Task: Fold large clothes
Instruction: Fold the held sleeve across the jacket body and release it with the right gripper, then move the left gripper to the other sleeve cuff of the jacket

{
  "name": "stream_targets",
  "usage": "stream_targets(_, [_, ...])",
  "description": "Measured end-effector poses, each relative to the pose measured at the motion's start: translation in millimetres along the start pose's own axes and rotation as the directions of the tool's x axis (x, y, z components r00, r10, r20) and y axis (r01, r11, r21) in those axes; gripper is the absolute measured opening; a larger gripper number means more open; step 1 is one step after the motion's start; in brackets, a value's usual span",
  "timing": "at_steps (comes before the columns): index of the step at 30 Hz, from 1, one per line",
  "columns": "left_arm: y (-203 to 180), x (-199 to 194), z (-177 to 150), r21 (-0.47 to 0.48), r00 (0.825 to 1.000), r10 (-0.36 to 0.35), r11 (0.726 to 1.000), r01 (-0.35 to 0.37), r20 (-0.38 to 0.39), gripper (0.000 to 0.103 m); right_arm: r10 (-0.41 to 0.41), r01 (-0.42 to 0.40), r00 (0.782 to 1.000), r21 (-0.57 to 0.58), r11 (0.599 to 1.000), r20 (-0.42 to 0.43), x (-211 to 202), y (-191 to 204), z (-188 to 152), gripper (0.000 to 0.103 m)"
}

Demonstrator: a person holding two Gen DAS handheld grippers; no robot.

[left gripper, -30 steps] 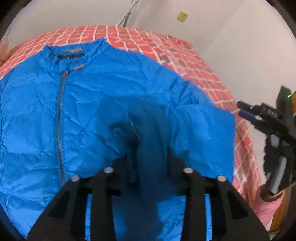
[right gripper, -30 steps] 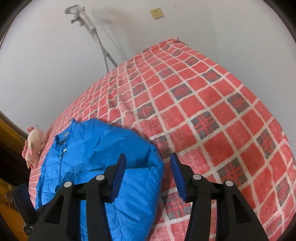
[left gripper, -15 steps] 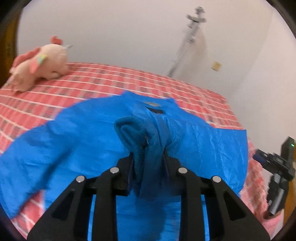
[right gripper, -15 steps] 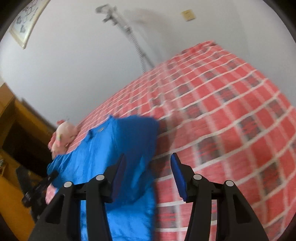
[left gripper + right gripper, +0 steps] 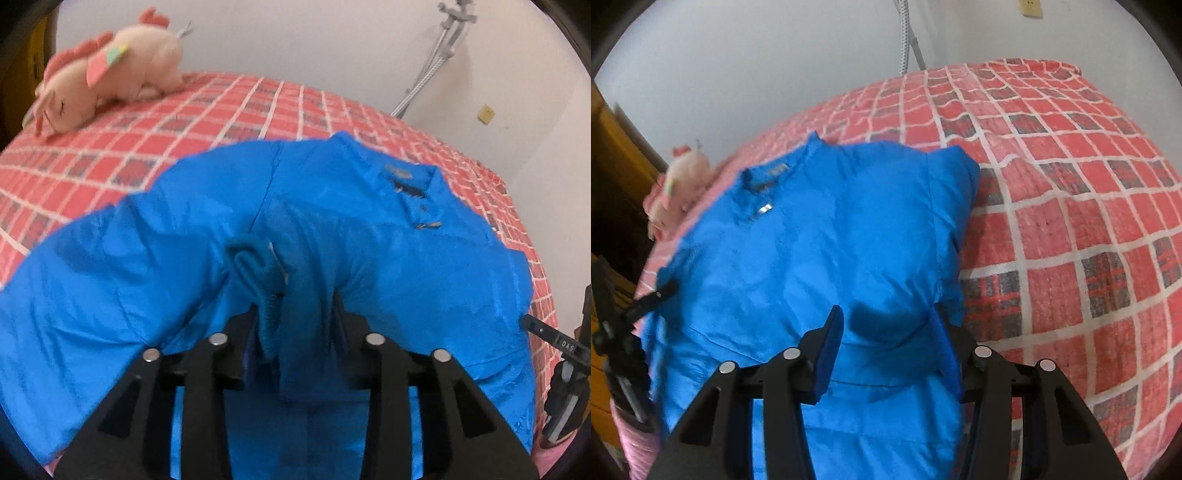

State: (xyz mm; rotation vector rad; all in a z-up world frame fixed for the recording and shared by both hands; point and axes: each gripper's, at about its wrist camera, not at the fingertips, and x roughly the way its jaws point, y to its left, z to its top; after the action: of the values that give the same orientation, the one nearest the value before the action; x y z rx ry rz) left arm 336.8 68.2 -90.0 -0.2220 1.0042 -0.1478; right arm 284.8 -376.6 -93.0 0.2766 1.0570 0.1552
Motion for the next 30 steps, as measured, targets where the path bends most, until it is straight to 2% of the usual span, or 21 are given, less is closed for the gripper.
stream_targets(4, [5.5,9.0,-3.3,-0.009,1.000,-0.014,1.000,0.014,-0.006,0.043,-0.066,0.066,0.998,-0.036,0.997,0.006,8.2,7.5,-5.9,0.048])
stream_targets(7, [4.4,-7.2,-1.5,-0.006,0.999,0.029,1.000,-0.029,0.018,0.051,-0.086,0.087,0.996,-0.050,0.995,0.023,-3.2,14.0,-4.6,0.048])
stream_targets(8, [4.5,-22.6,-0.1,-0.012,0.996,0.057,0.998,-0.057,0.062,0.056,-0.075,0.077,0.996,-0.052,0.996,0.040,-9.6,16.3,-2.3,0.049])
stream_targets(10, [-1.0,-49.1,4.2,-0.001,0.982,0.099,0.995,-0.100,0.158,0.060,-0.051,0.056,0.995,-0.060,0.997,0.082,-25.9,22.9,4.3,0.049])
stream_targets(12, [-13.1,-66.8,8.8,0.023,0.969,0.115,0.992,-0.122,0.219,0.061,-0.030,0.034,0.996,-0.052,0.998,0.087,-30.8,30.2,16.8,0.049])
stream_targets(13, [-21.2,-70.1,10.5,0.043,0.968,0.106,0.992,-0.118,0.228,0.061,-0.007,0.011,0.998,-0.046,0.999,0.069,-26.7,34.3,24.3,0.049])
stream_targets(16, [-49.8,-55.2,16.3,0.130,0.981,0.077,0.986,-0.101,0.181,0.061,-0.006,0.007,0.999,-0.037,0.999,0.038,-9.6,42.2,38.9,0.049])
stream_targets(18, [-60.7,-31.4,20.9,0.161,0.987,0.095,0.980,-0.116,0.131,0.061,-0.031,0.032,0.999,-0.041,0.999,0.037,7.5,45.4,48.7,0.049])
stream_targets(22, [-55.2,13.4,20.7,0.149,0.993,0.119,0.981,-0.121,0.023,0.060,-0.064,0.064,0.998,-0.026,0.998,0.004,37.8,40.1,56.6,0.049])
stream_targets(23, [-50.9,23.6,21.1,0.147,0.990,0.141,0.979,-0.143,0.022,0.059,-0.054,0.054,0.998,-0.013,0.998,-0.012,45.3,36.3,55.9,0.049])
stream_targets(26, [-49.1,30.8,19.6,0.164,0.988,0.148,0.974,-0.154,0.047,0.060,-0.041,0.041,0.999,-0.004,0.999,-0.025,54.1,31.7,52.3,0.049])
stream_targets(30, [-46.3,14.0,16.2,0.134,0.990,0.130,0.982,-0.136,0.052,0.059,-0.022,0.022,1.000,0.007,1.000,-0.021,39.7,33.7,50.1,0.049])
